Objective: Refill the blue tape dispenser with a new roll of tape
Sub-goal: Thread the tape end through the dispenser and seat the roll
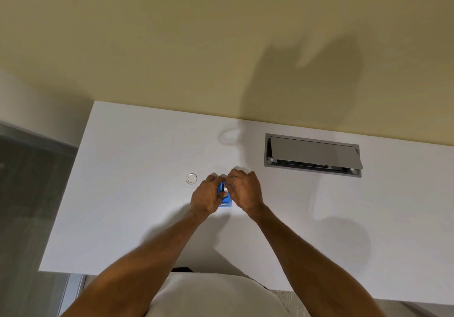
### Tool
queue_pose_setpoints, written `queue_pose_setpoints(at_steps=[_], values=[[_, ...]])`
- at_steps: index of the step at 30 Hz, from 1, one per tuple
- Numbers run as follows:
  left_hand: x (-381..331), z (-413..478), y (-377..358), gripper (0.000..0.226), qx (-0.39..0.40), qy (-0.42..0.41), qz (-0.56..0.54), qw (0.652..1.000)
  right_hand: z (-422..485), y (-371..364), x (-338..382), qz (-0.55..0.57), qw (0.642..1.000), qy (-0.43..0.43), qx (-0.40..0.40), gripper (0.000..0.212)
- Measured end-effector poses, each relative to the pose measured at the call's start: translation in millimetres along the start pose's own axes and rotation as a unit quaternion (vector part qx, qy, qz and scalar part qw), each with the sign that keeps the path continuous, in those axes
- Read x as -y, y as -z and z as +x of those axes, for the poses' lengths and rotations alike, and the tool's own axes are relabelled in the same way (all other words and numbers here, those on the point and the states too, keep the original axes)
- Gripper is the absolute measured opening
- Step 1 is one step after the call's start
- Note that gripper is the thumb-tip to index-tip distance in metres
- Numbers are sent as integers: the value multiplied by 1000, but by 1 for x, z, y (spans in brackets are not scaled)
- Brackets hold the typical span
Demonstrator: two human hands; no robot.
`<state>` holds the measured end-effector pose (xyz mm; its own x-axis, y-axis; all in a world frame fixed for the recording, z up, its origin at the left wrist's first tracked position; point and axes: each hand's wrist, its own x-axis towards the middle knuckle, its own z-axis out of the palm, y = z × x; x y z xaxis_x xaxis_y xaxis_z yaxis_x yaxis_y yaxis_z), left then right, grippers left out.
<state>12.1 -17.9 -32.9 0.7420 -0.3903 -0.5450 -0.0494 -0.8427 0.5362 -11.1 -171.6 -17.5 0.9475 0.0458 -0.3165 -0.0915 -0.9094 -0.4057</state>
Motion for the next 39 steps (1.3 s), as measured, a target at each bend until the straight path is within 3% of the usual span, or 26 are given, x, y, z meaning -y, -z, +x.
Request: queue_pose_setpoints(at_steps=[9, 17, 23, 27, 30, 33, 36, 39], values=[[0, -1, 3, 43, 6, 0, 14, 1000, -8, -4, -5, -71, 997, 27, -10, 38], [0, -2, 5, 48, 10, -2, 18, 1000, -6, -4, -3, -82, 995, 55, 16, 38], [-1, -5, 6, 53, 7, -2, 21, 1000, -11, -3, -3, -68, 995, 65, -18, 39], [2, -9, 7, 53, 14, -21, -1, 1000, -20, -5, -2, -22, 999, 29, -25, 36], [5, -14, 10, 56, 12, -44, -33, 998, -28, -9, 3, 55, 994, -73, -67, 20], [6, -18, 11, 60, 12, -50, -22, 998, -31, -12, 8, 160, 953, -248, -64, 18], [7, -20, 10, 59, 9, -57, -19, 998, -33, -17, 12, 405, 837, -366, -21, 29], [8, -22, 11, 58, 8, -55, -24, 998, -36, -19, 21, 524, 747, -406, 46, 50]])
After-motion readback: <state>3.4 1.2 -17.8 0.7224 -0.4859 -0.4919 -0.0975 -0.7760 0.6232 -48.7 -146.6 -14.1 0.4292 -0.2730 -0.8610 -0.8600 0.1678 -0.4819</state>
